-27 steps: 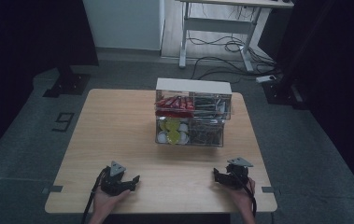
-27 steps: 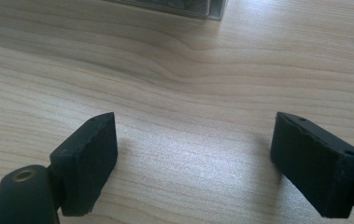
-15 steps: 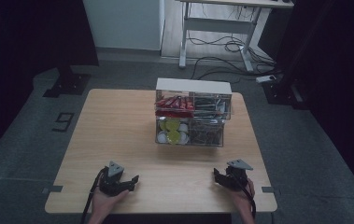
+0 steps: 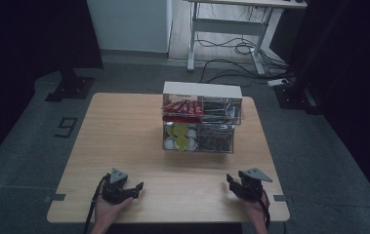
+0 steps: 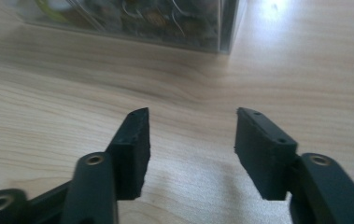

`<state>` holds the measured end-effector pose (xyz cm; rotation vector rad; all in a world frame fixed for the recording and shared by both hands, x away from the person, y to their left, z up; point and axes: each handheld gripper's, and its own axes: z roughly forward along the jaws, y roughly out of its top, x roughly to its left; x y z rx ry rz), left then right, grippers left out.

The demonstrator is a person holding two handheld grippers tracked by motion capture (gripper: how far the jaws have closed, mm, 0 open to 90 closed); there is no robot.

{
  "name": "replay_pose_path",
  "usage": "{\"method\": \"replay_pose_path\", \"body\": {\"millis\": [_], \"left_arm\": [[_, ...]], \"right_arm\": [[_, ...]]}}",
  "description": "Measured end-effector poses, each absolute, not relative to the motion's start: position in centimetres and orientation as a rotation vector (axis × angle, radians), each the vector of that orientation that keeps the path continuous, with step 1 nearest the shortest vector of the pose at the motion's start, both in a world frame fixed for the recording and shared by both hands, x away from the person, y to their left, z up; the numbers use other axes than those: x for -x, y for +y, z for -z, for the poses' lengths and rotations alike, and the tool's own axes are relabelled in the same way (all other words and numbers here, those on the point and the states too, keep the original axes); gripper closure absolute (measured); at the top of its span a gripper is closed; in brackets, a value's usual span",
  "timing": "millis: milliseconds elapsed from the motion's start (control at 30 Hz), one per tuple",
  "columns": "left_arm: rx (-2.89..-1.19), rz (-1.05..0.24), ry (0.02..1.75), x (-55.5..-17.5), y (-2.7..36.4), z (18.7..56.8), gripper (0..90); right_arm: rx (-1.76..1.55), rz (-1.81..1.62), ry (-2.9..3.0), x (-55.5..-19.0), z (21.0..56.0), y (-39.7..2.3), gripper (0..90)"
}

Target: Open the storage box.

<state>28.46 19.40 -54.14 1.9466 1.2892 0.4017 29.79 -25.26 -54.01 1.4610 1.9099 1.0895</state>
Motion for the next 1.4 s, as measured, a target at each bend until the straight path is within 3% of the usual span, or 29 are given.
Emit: {"method": "replay_pose_path", "body": {"millis": [167, 333, 500, 633, 1400], "left_arm": [[-1.936, -0.398, 1.300, -28.6, 19.8, 54.0, 27.2], [-1.921, -0.391, 1.314, -28.7, 20.2, 54.0, 27.2], [-1.917, -0.386, 1.311, -28.6, 20.3, 54.0, 27.2], [-1.912, -0.385, 1.314, -28.6, 20.4, 53.9, 27.3], [-1.915, -0.374, 1.324, -28.6, 20.2, 54.2, 27.4]], "right_arm": [[-1.440, -1.142, 1.914, -29.6, 53.3, -25.6, 59.3], [-1.450, -1.199, 1.920, -29.7, 52.7, -26.3, 77.1], [-1.446, -1.218, 1.924, -29.5, 52.1, -26.6, 86.1], [-1.438, -1.231, 1.918, -29.4, 51.8, -26.7, 89.4], [-1.408, -1.284, 1.853, -29.7, 50.4, -27.4, 89.5]]}}
